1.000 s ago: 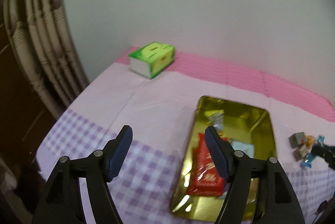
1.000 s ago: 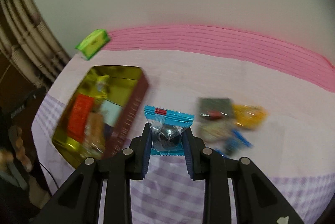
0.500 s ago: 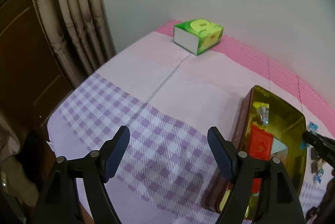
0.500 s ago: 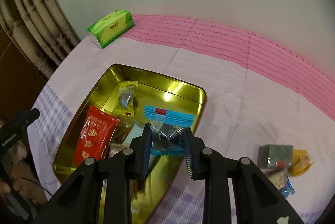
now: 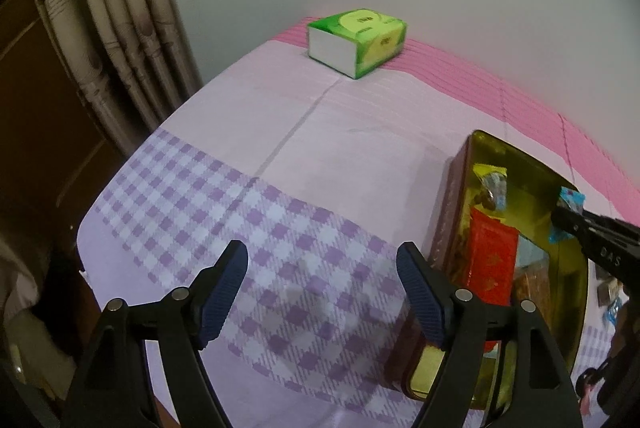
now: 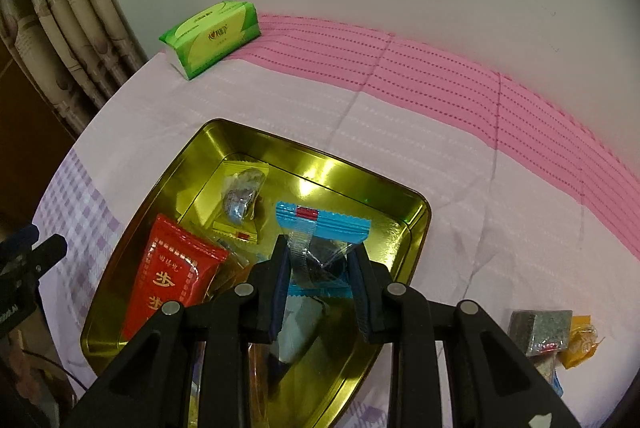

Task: Organize snacks
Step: 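Carry the blue candy into the tin and open the right tool, then grasp the yellow-orange snack bag with the right tool and lift it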

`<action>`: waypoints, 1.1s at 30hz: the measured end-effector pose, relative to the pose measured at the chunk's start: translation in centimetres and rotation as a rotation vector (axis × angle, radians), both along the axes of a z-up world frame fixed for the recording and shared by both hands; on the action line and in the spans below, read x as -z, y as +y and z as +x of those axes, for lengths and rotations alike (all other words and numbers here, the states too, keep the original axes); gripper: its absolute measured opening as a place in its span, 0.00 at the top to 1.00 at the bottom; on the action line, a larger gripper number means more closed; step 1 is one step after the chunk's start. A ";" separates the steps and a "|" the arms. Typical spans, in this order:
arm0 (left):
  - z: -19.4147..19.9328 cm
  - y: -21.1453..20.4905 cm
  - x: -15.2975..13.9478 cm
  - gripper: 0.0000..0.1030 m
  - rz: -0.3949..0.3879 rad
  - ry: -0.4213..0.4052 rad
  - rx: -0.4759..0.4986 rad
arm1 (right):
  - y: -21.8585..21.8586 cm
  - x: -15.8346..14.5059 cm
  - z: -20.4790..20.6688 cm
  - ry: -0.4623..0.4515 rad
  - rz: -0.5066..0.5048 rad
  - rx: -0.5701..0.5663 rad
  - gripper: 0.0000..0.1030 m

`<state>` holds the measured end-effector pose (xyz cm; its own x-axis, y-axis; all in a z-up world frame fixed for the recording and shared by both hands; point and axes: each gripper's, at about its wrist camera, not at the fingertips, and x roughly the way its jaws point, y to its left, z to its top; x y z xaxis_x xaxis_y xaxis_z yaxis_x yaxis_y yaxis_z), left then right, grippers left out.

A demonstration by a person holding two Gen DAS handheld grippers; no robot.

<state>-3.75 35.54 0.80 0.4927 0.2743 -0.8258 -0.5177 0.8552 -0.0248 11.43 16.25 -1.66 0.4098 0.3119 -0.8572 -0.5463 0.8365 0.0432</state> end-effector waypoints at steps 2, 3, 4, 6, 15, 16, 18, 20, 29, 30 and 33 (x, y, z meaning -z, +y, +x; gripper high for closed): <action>0.2 -0.5 0.1 0.25 0.007 0.005 0.019 | 0.1 0.0 0.0 -0.002 -0.005 -0.004 0.73; 0.3 -0.7 0.0 0.25 0.010 0.006 0.030 | 0.2 0.0 0.0 -0.003 -0.004 -0.003 0.68; 0.4 -1.0 0.0 0.25 0.014 0.007 0.044 | 0.2 0.0 0.0 0.000 0.000 -0.002 0.64; 0.6 -1.4 0.1 0.25 0.015 0.007 0.061 | 0.1 -0.2 -0.1 -0.008 0.009 0.006 0.46; 1.0 -3.6 -0.3 0.25 0.039 -0.007 0.140 | -1.9 -2.1 -1.8 -0.048 0.054 0.026 0.42; 1.0 -3.8 -0.3 0.25 0.043 -0.006 0.144 | -2.5 -2.3 -2.2 -0.047 0.056 0.031 0.42; 1.0 -4.0 -0.2 0.24 0.048 -0.003 0.143 | -4.1 -2.6 -3.1 -0.046 0.065 0.044 0.42; 1.0 -4.0 -0.2 0.24 0.046 -0.003 0.146 | -5.8 -2.7 -3.7 -0.049 0.058 0.064 0.42; 1.0 -4.6 -0.3 0.24 0.065 -0.005 0.144 | -17.0 -1.9 -4.5 -0.049 -0.014 0.229 0.42; 1.0 -4.8 -0.3 0.24 0.069 -0.003 0.146 | -18.3 -1.6 -4.3 -0.043 -0.023 0.258 0.42; 1.1 -5.3 -0.2 0.24 0.086 0.004 0.159 | -21.3 -1.1 -3.8 -0.028 -0.023 0.311 0.42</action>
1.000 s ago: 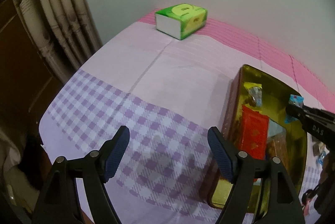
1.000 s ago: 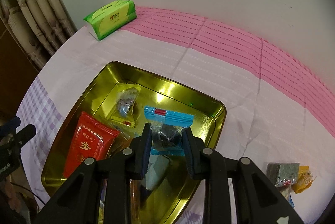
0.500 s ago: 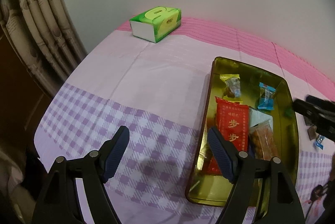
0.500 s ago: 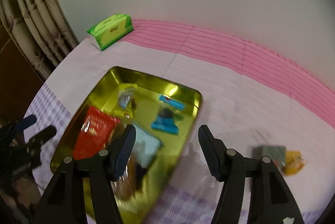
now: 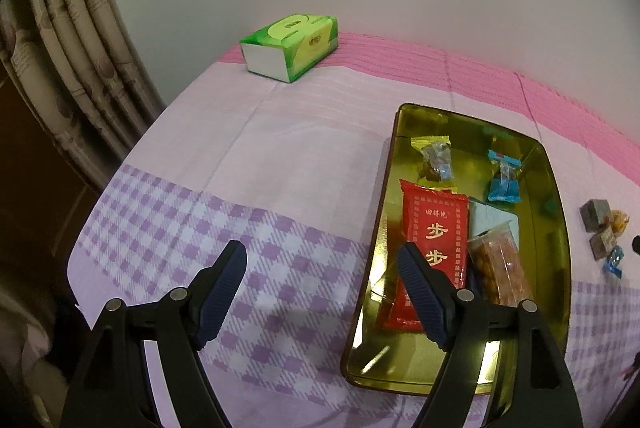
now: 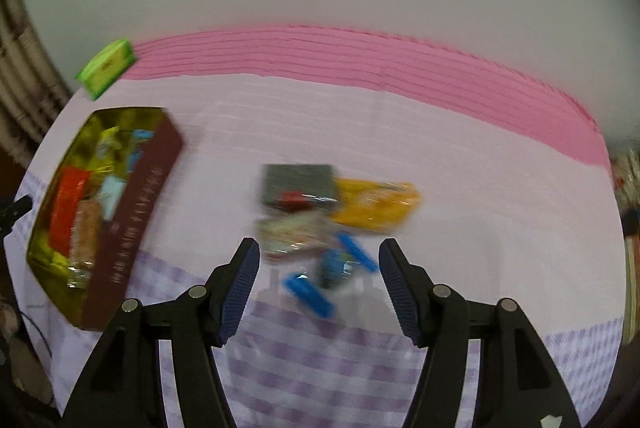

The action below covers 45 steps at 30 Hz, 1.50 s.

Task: Organize snacks
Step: 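Grasp the yellow-orange snack bag with the right tool and lift it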

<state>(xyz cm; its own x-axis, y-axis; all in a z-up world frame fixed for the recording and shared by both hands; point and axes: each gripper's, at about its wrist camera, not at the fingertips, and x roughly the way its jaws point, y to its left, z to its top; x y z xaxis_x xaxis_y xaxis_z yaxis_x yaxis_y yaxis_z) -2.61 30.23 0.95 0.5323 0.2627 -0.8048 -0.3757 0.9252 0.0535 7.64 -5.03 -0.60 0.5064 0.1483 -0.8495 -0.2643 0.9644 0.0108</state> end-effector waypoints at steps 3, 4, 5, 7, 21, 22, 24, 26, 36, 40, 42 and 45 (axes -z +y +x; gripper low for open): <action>0.1 -0.5 0.0 0.24 0.013 -0.005 0.015 | -1.6 0.7 0.9 -0.004 0.011 0.039 0.36; 0.1 -0.6 0.1 0.24 0.016 -0.005 0.019 | -2.0 1.0 1.1 -0.007 0.015 0.045 0.34; 0.1 -0.7 0.1 0.24 0.017 -0.005 0.024 | -2.3 1.3 1.5 -0.007 0.017 0.053 0.33; 0.1 -1.0 0.1 0.24 0.020 -0.007 0.035 | -2.5 2.0 2.2 -0.006 0.027 0.061 0.32; 0.1 -1.4 -0.7 0.24 -0.003 -0.071 0.040 | -2.4 3.8 5.5 0.019 0.111 0.051 0.27; 0.1 -1.3 -0.7 0.24 0.000 -0.075 0.030 | -2.5 3.6 5.6 0.016 0.119 0.054 0.27; 0.1 -0.9 -0.7 0.24 -0.002 -0.075 0.016 | -2.8 3.2 6.1 0.020 0.140 0.084 0.26; 0.1 -0.6 -0.6 0.24 -0.006 -0.072 0.008 | -3.1 3.0 6.6 0.036 0.155 0.125 0.26; 0.2 0.1 0.1 0.22 -0.031 -0.050 0.000 | -2.3 4.4 7.5 0.060 0.028 0.189 0.26; 0.3 -0.2 0.6 0.22 -0.042 -0.029 0.015 | -2.3 5.1 6.8 0.059 0.046 0.159 0.27; 0.4 -0.5 0.4 0.22 -0.038 -0.033 0.024 | -2.2 5.1 6.7 0.038 0.044 0.151 0.30; 0.4 -1.0 0.0 0.22 -0.029 -0.046 0.043 | -2.0 5.4 6.6 0.041 0.058 0.133 0.43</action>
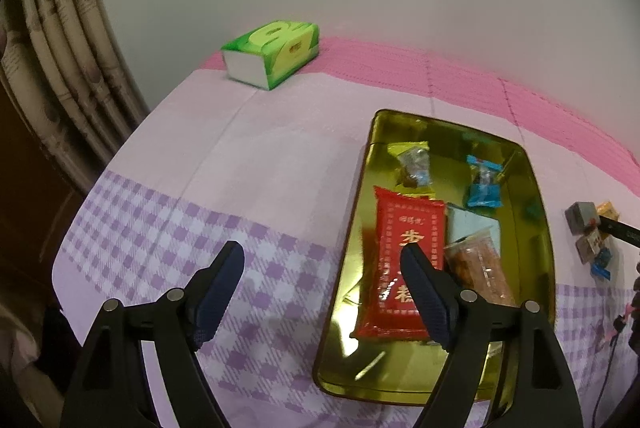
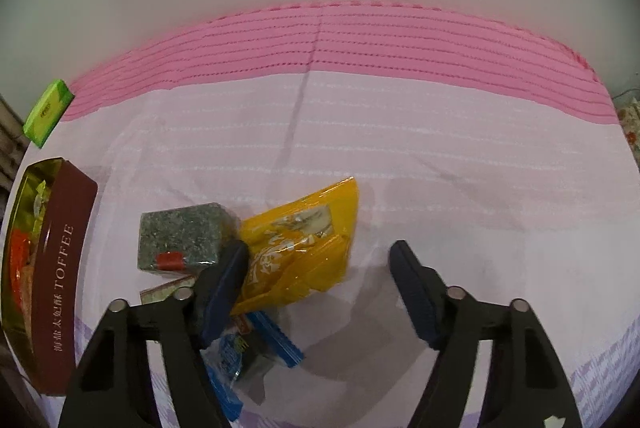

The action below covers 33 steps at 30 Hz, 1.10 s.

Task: Organize snacks
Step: 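Grasp the yellow-orange snack bag with the right tool and lift it, then grasp the patterned cake box with the left tool while the right tool holds the yellow bag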

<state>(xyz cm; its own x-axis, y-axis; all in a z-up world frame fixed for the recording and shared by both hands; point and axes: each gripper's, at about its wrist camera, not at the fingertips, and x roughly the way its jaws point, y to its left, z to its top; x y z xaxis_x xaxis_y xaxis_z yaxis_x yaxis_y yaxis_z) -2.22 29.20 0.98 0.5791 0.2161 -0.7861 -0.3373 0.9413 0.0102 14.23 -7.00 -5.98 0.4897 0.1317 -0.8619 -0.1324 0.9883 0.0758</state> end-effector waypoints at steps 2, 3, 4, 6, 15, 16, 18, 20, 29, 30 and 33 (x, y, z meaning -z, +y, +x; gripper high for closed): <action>0.1 -0.4 -0.3 0.22 0.009 -0.004 0.010 | 0.3 0.1 0.0 -0.008 0.001 -0.004 0.46; 0.1 -0.6 -0.4 0.22 0.008 -0.005 0.016 | 0.4 0.1 -0.1 -0.015 0.003 -0.004 0.51; 0.2 -0.9 -0.5 0.22 0.007 -0.004 0.023 | 0.1 0.0 -0.1 -0.019 0.011 -0.003 0.55; 0.3 -1.6 -0.8 0.22 0.011 -0.007 0.040 | -0.1 0.0 -0.2 -0.023 0.032 -0.001 0.56; 1.7 -6.7 -2.3 0.21 0.019 -0.026 0.181 | -2.1 0.0 -2.3 -0.042 0.067 0.015 0.61; 2.0 -7.4 -2.4 0.21 0.016 -0.026 0.201 | -2.3 0.0 -2.5 -0.042 0.069 0.019 0.61; 2.5 -9.2 -2.5 0.21 0.013 -0.029 0.247 | -3.2 0.0 -3.3 -0.040 0.081 0.032 0.61; 3.1 -11.2 -2.5 0.21 0.012 -0.026 0.298 | -4.1 -0.1 -4.2 -0.044 0.083 0.045 0.61; 5.7 -20.1 -1.4 0.21 -0.010 0.014 0.502 | -8.1 -1.5 -9.6 -0.063 0.112 0.091 0.61; 6.2 -20.7 -1.0 0.21 -0.025 0.028 0.513 | -8.3 -1.6 -10.0 -0.068 0.111 0.092 0.61; 7.4 -22.2 0.2 0.21 -0.077 0.079 0.543 | -9.1 -2.2 -11.5 -0.092 0.103 0.109 0.61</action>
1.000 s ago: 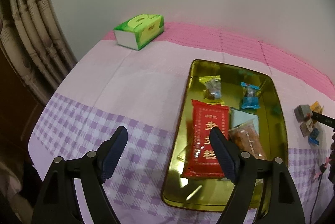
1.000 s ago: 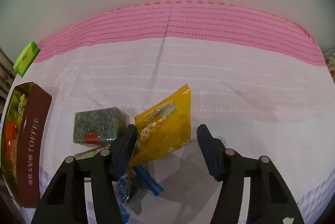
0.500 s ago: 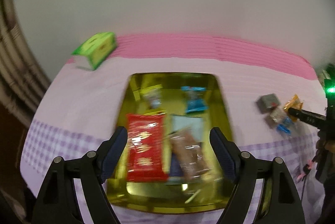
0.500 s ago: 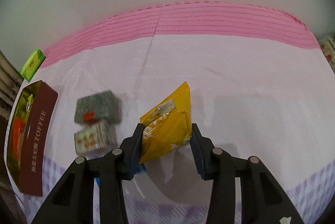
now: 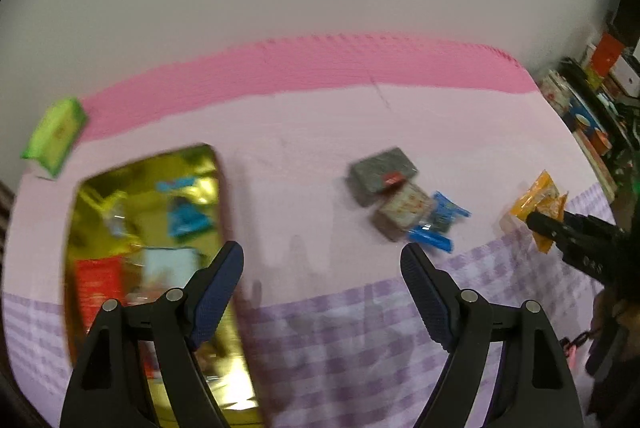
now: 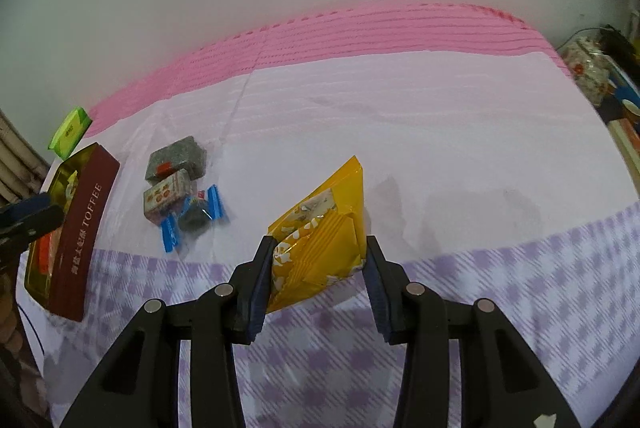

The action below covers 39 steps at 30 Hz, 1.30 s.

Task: Organize snacks
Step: 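Grasp the patterned cake box with the left tool while the right tool holds the yellow bag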

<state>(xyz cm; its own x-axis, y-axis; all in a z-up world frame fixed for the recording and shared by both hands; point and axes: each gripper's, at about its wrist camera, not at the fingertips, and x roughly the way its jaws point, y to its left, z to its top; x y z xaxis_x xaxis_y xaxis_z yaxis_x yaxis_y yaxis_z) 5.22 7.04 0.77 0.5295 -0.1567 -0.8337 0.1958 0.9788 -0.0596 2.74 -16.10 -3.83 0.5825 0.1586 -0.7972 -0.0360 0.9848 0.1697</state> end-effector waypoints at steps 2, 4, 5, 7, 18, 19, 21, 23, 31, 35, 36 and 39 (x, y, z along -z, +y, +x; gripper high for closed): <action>0.7 -1.2 1.0 0.21 0.004 0.030 0.024 | -0.3 -0.3 -0.6 -0.013 0.000 0.010 0.61; 1.3 -2.3 1.8 0.21 0.031 0.043 0.049 | -0.5 -0.7 -0.9 -0.020 0.012 0.016 0.61; 1.5 -2.7 2.1 0.21 0.039 0.045 0.059 | -0.6 -0.8 -1.0 -0.025 0.019 0.016 0.61; 2.0 -3.4 2.6 0.21 0.052 0.048 0.076 | -0.4 -1.0 -0.9 -0.035 0.026 0.016 0.61; 5.0 -5.6 4.9 0.34 0.082 0.055 0.138 | -0.1 -1.1 -1.1 -0.037 0.006 0.001 0.61; 5.1 -5.9 5.0 0.34 0.083 0.056 0.150 | -0.1 -1.0 -1.1 -0.034 0.008 0.003 0.61; 5.6 -6.2 5.2 0.39 0.075 0.057 0.166 | -0.3 -0.8 -1.0 -0.025 0.011 0.013 0.61; 5.9 -6.7 5.3 0.41 0.067 0.057 0.174 | -0.5 -0.7 -0.9 -0.018 0.016 0.019 0.61; 7.1 -8.0 6.3 0.47 0.053 0.078 0.158 | -0.7 -0.6 -0.7 -0.007 0.031 0.032 0.61; 7.3 -8.0 6.5 0.55 0.038 0.093 0.148 | -0.9 -0.6 -0.6 -0.004 0.036 0.032 0.61; 7.2 -8.1 6.6 0.62 0.036 0.095 0.151 | -0.9 -0.6 -0.6 -0.003 0.038 0.031 0.61; 6.6 -8.3 6.8 0.67 0.060 0.087 0.155 | -1.0 -0.7 -0.6 -0.004 0.037 0.027 0.61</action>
